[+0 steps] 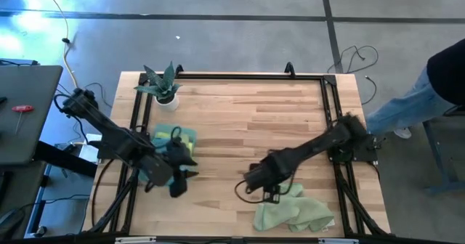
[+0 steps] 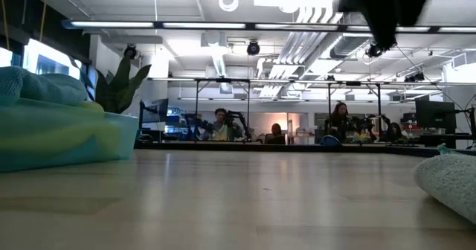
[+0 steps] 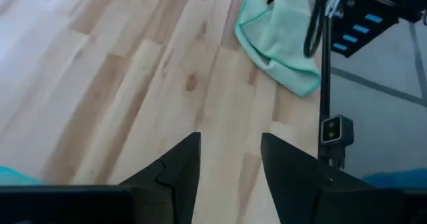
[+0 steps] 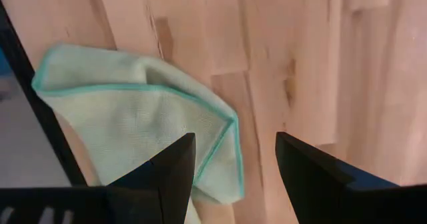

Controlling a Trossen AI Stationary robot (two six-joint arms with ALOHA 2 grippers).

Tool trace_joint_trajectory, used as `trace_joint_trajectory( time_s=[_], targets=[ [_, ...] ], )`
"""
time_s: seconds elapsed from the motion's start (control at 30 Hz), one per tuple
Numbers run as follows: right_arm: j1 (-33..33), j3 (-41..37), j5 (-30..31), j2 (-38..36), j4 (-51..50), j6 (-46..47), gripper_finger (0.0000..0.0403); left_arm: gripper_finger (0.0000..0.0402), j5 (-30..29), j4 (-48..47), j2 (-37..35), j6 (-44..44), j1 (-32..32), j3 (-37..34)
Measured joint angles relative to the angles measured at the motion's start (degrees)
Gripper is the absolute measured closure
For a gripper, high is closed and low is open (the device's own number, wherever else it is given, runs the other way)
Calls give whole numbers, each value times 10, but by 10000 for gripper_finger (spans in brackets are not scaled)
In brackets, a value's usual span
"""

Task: Fold microfiber towels
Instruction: Fold the green microfiber towel

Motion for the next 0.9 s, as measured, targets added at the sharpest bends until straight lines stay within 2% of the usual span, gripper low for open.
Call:
trace_joint_trajectory(
  time_s=[0.17,0.3,0.4,0.63,0.77,0.9],
  targets=[
    [12,-246,-51,-127,195,55,203,254,1,58,37,-22,0,0],
    [12,-373,-74,-190,294,73,203,254,0,102,58,-29,1,-1],
    [11,-444,-74,-218,362,36,203,254,-3,148,72,-32,3,2],
    [14,-558,-70,-232,547,-102,203,255,-1,173,89,-37,5,-1],
    [11,-580,-45,-232,589,-105,203,255,-6,158,90,-42,15,0],
    [11,-586,-47,-232,631,-87,203,255,-8,162,89,-21,38,0]
  ],
)
